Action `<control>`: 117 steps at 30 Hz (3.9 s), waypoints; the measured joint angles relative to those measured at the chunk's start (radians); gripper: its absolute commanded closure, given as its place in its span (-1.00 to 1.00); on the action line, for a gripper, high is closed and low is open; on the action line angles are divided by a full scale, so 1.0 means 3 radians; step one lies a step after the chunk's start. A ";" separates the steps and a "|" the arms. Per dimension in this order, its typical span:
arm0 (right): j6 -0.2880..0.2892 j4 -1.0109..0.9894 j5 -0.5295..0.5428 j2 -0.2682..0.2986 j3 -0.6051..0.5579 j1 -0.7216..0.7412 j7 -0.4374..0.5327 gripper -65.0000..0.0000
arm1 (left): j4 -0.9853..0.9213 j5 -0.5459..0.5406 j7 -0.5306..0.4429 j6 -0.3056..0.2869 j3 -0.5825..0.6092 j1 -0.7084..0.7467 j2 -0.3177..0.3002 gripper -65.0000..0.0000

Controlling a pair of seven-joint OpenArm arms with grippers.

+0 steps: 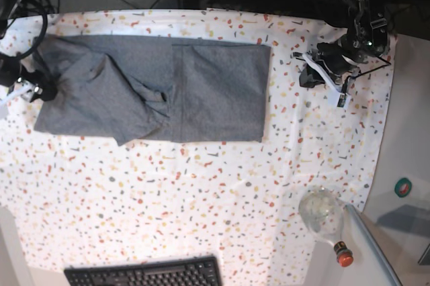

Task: Layout the t-shirt on the table in an organized manner, then fold the t-shirt properly
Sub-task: 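Fold the other strip end with the right gripper over the folded half, then grasp the shirt's folded end with the right gripper and the opposite end with the left, then fold the held end with the right gripper over toward the left gripper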

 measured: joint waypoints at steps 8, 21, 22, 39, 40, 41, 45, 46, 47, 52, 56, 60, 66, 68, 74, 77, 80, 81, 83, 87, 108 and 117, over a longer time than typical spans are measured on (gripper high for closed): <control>0.0192 -0.0005 0.0018 -0.0011 -0.0229 -0.0001 0.0008 -0.20 | -0.0150 -0.0008 -0.0066 0.0024 0.0313 -0.0122 -0.0034 1.00; 0.0308 -0.0416 0.0085 0.0100 -0.0702 0.0120 0.0383 -0.18 | -0.0158 -0.0010 -0.0064 0.0027 0.0642 -0.0221 -0.0029 1.00; 0.0308 -0.0409 0.0081 0.0100 -0.0748 0.0128 0.0390 -0.18 | -0.0160 0.0006 -0.0056 0.0036 0.0670 -0.0247 -0.0028 1.00; 0.0244 -0.0423 -0.0011 0.0070 -0.0871 0.0184 0.0237 1.00 | -0.0374 -0.0052 -0.0161 0.0277 0.0973 -0.0460 0.0137 1.00; 0.0244 -0.0425 0.0008 0.0060 -0.0872 0.0183 0.0238 1.00 | -0.0374 -0.0052 -0.0159 0.0277 0.0974 -0.0462 0.0154 1.00; 0.0245 -0.0432 0.0013 0.0055 -0.0875 0.0192 0.0221 1.00 | -0.0374 -0.0053 -0.0151 0.0277 0.0989 -0.0472 0.0156 1.00; 0.0244 -0.0359 -0.0046 0.0045 -0.0877 0.0219 0.0114 1.00 | -0.0378 -0.0051 -0.0127 0.0276 0.0988 -0.0483 0.0154 1.00; 0.0215 -0.0233 -0.0076 0.0019 -0.0877 0.0187 0.0069 1.00 | -0.0380 -0.0052 -0.0128 0.0276 0.0988 -0.0486 0.0146 1.00; 0.0215 -0.0083 -0.0128 -0.0004 -0.0890 0.0146 -0.0058 1.00 | -0.0381 -0.0050 -0.0121 0.0276 0.0988 -0.0490 0.0144 1.00; 0.0075 0.0888 -0.0142 -0.0170 -0.0899 -0.0069 -0.0556 1.00 | -0.0385 -0.0050 -0.0117 0.0277 0.0978 -0.0497 0.0141 1.00; -0.0304 0.1657 -0.0120 -0.0380 -0.0896 -0.0117 -0.0825 1.00 | -0.0387 -0.0039 -0.0103 0.0276 0.0978 -0.0501 0.0139 1.00; -0.0453 0.2117 -0.0139 -0.0676 -0.0898 -0.0196 -0.1207 1.00 | -0.0387 -0.0039 -0.0106 0.0276 0.0978 -0.0504 0.0139 1.00; -0.0552 0.2441 -0.0123 -0.1036 -0.0899 -0.0175 -0.1503 1.00 | -0.0387 -0.0027 -0.0066 0.0266 0.0980 -0.0534 0.0139 1.00; -0.0659 0.2443 -0.0149 -0.1105 -0.1001 -0.0178 -0.1495 1.00 | -0.0385 0.0053 -0.0083 0.0266 0.0987 -0.0535 0.0139 1.00; -0.0910 0.2441 -0.0140 -0.1275 -0.1492 -0.0178 -0.1219 1.00 | -0.0364 0.0262 -0.0127 0.0238 0.0985 -0.0529 0.0181 1.00; -0.0956 0.2441 -0.0144 -0.1322 -0.1670 -0.0177 -0.1116 1.00 | -0.0362 0.0262 -0.0128 0.0239 0.0984 -0.0524 0.0183 1.00; -0.0963 0.2440 -0.0153 -0.1348 -0.1815 -0.0174 -0.1106 1.00 | -0.0360 0.0262 -0.0127 0.0239 0.0985 -0.0524 0.0183 1.00; -0.0963 0.2440 -0.0153 -0.1348 -0.1854 -0.0173 -0.1105 1.00 | -0.0360 0.0262 -0.0128 0.0239 0.0985 -0.0524 0.0183 1.00; -0.0961 0.2440 -0.0173 -0.1348 -0.1920 -0.0146 -0.1109 1.00 | -0.0360 0.0262 -0.0128 0.0239 0.0985 -0.0524 0.0183 1.00; -0.0963 0.2440 -0.0178 -0.1345 -0.2079 -0.0114 -0.0954 1.00 | -0.0360 0.0261 -0.0168 0.0239 0.0974 -0.0504 0.0184 1.00; -0.0987 0.1441 -0.0175 -0.1319 -0.2768 0.0167 -0.0352 1.00 | -0.0360 0.0251 -0.0186 0.0238 0.0958 -0.0483 0.0163 1.00; -0.0987 0.1055 -0.0150 -0.1329 -0.2775 0.0231 -0.0193 1.00 | -0.0083 0.0337 -0.0037 0.0264 0.0945 -0.0343 0.0144 1.00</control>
